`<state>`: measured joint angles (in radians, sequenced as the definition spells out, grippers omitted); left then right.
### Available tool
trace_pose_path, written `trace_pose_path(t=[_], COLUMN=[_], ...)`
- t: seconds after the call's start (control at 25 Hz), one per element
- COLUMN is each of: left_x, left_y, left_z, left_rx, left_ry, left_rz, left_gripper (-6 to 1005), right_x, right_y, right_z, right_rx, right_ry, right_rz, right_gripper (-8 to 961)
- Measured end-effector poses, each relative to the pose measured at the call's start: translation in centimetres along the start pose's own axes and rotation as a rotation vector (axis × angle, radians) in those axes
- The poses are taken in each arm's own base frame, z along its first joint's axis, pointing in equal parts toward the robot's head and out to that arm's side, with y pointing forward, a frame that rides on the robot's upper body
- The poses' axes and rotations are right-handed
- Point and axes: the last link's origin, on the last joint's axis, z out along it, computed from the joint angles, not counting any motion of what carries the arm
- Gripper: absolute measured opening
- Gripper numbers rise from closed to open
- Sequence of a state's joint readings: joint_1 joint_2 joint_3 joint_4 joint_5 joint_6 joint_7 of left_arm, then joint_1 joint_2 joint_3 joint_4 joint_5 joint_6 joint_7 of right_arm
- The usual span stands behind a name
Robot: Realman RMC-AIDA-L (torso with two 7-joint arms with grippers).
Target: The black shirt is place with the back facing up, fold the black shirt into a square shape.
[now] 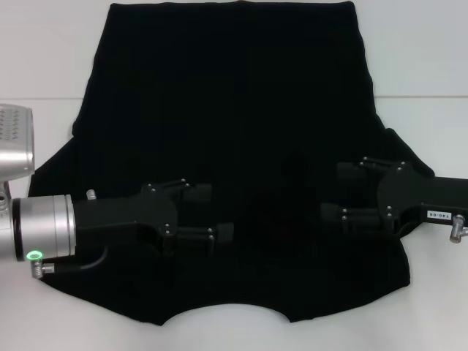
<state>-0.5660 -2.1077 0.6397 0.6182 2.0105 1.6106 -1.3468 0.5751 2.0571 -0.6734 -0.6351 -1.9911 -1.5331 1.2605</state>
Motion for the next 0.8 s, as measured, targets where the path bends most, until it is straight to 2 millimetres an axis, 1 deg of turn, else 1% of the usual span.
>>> trace_pose_path(t=[0.8], left_x=[0.27], left_y=[-0.38], left_z=[0.09], left_rx=[0.019], left_ry=[0.004], left_rz=[-0.010], left_gripper=[918], right_x=[-0.04], right_y=[0.09], right_z=[0.33], right_rx=[0.000], right_ry=[-0.006], right_rz=[0.008], right_gripper=[894])
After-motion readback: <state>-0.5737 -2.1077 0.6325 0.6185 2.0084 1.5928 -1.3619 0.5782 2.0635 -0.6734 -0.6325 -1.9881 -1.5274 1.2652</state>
